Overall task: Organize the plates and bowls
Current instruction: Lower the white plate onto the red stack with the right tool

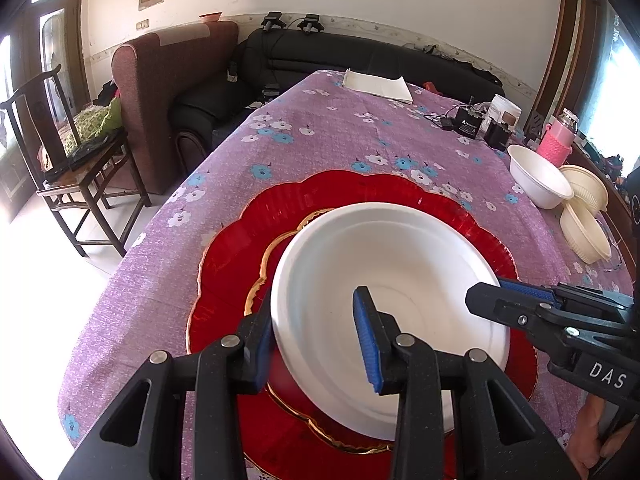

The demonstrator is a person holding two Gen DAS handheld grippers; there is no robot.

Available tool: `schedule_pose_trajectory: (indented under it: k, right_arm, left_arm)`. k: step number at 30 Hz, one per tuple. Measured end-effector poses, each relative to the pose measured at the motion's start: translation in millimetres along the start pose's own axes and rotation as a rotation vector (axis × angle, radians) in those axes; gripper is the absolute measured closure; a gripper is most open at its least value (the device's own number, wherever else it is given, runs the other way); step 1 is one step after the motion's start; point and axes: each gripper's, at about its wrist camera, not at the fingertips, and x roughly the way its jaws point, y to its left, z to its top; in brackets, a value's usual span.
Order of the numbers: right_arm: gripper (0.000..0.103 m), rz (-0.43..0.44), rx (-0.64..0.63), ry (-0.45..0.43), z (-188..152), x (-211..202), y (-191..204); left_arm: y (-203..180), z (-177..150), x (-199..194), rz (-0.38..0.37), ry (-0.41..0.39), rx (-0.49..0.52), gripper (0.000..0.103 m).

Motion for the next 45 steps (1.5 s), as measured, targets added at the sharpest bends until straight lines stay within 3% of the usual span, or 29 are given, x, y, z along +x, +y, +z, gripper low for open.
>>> schedule_pose_trajectory:
  k: [17, 28, 41, 45]
  right_arm:
    - [0.080, 0.001, -0.002, -0.016, -1, -6, 1]
    - [0.080, 0.005, 0.005, -0.029, -3, -13, 1]
    - [0.080, 0.011, 0.016, -0.050, -5, -23, 0]
    - [0.080, 0.016, 0.022, -0.059, -7, -28, -2]
  left_arm:
    - [0, 0, -5, 0.029, -0.022, 0.007, 0.064]
    - [1, 0, -12, 0.050, -0.045, 0.006, 0.053]
    - [-2, 1, -19, 0.062, -0.059, 0.011, 0.050]
    - [-4, 1, -24, 0.075, -0.066, 0.015, 0.044]
